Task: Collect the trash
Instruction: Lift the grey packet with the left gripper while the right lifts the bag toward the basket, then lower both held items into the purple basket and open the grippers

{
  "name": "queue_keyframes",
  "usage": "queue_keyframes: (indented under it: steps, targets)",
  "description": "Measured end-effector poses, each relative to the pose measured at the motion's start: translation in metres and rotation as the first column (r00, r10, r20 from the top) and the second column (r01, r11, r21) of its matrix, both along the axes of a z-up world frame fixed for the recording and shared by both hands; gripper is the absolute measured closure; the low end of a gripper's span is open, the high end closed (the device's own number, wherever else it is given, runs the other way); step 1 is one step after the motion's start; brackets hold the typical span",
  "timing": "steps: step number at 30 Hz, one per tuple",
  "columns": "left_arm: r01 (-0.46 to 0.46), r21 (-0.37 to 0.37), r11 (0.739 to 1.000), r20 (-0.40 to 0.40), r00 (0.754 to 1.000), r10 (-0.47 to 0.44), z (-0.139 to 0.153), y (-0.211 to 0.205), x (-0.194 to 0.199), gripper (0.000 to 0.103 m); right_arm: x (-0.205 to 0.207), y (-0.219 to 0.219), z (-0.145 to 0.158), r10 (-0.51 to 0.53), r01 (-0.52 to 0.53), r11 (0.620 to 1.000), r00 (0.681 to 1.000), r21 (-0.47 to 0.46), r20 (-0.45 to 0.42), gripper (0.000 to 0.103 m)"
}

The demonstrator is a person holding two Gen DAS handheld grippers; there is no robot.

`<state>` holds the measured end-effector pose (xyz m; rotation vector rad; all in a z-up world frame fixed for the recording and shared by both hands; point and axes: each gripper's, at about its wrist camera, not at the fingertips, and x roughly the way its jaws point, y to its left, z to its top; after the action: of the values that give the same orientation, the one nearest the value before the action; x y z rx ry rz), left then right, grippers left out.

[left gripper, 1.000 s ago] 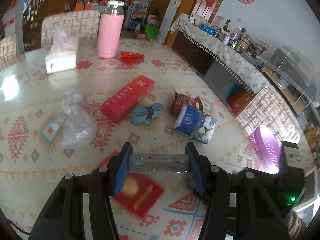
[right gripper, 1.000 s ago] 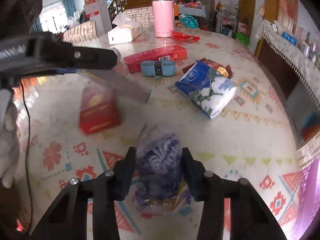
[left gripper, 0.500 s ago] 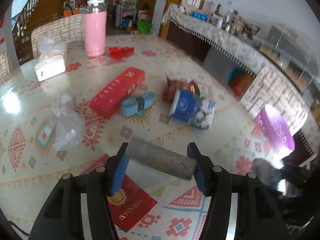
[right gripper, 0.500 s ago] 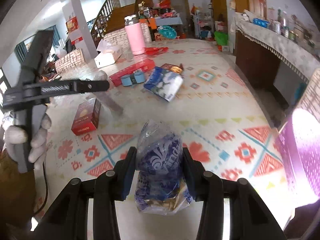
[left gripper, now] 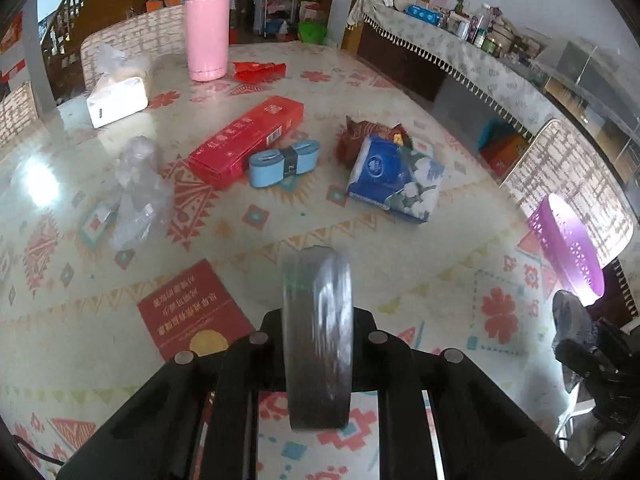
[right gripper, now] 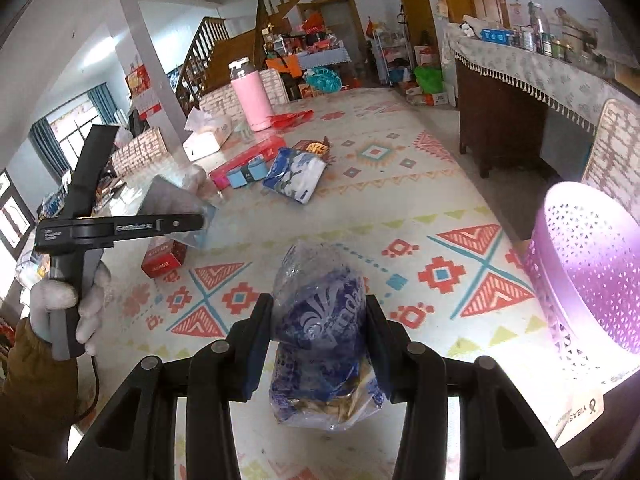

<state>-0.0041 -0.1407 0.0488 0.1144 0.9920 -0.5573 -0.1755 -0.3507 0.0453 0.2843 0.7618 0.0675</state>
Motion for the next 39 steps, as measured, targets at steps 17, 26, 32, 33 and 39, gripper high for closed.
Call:
queue_keyframes:
  steps: [17,26,32,33,39]
  targets:
    - [0.216,-0.159,0.963,0.008,0.976,-0.217,0.067,-0.116,-0.057,0.088,-0.058,-0.101,0.015,-0.21,0.207,0.977,0.975,0.047,0.07,0.054]
    - [0.392,-0.19,0.9,0.003,0.917,-0.399,0.086,-0.238,-0.084,0.088,-0.084,-0.18,0.031,-0.374,0.369,0.927,0.922,0.06,0.099,0.054]
    - [0.455,-0.212,0.865,-0.014,0.884,-0.468,0.088,-0.31,-0.093,0.087,-0.088,-0.216,0.031,-0.445,0.44,0.896,0.892,0.065,0.087,0.054]
    - [0.452,-0.226,0.863,-0.017,0.884,-0.467,0.089,-0.316,-0.091,0.083,-0.088,-0.221,0.031,-0.452,0.448,0.892,0.888,0.064,0.086,0.05]
    - [0.408,-0.223,0.885,0.058,0.912,-0.406,0.097,-0.303,-0.092,0.03,-0.087,-0.241,0.029,-0.492,0.484,0.869,0.867,0.105,0.075,0.034]
